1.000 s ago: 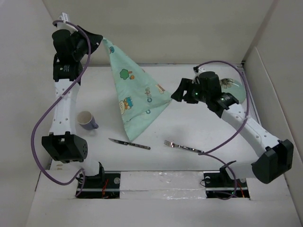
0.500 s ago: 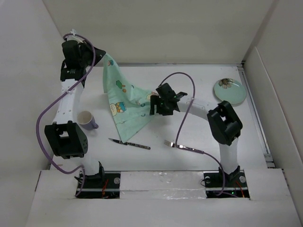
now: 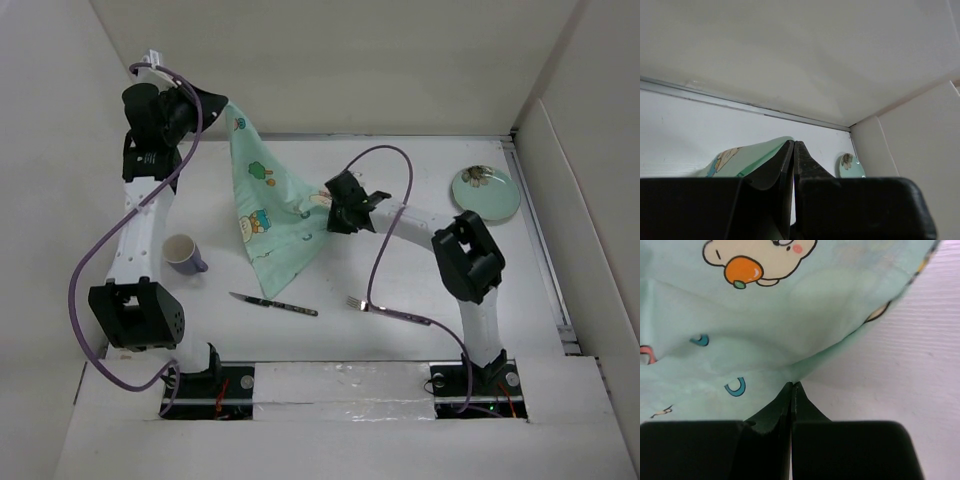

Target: Set the dinner table for one person

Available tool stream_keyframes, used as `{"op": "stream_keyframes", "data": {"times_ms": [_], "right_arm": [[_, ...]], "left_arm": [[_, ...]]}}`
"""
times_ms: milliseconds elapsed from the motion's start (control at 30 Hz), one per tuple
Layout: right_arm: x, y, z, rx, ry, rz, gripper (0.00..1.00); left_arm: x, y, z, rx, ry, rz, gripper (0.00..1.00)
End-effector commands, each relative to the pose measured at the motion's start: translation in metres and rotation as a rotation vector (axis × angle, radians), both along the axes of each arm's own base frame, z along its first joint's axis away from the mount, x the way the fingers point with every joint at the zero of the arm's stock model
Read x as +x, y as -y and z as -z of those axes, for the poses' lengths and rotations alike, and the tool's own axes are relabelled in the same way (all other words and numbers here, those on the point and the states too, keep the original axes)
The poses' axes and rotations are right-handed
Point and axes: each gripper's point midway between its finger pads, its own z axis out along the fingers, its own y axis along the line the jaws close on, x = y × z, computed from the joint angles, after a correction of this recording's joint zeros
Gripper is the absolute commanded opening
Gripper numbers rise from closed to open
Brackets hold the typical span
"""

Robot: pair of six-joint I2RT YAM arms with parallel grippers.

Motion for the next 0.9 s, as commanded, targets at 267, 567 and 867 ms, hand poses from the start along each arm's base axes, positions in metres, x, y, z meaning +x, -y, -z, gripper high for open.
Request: {"op": "stream_keyframes", "data": {"times_ms": [267,567,867], "right_arm": [[0.033,0.131,-0.253,-0.020,0.498,0.140,0.00],[0.086,0.161,-0.176,-0.146,0.290,0.171,0.51],[0.032,0.186,-0.132,-0.042,0.185,0.179,0.13]], "left_arm": [[-0.020,0.010,-0.025,-0.030,0.118,0.049,0.00],[-0.024,0.006,0.044,-0.002,-0.015,0.031,0.00],[-0.040,-0.003,0.113,0.049,-0.147,-0.013,0.00]]}}
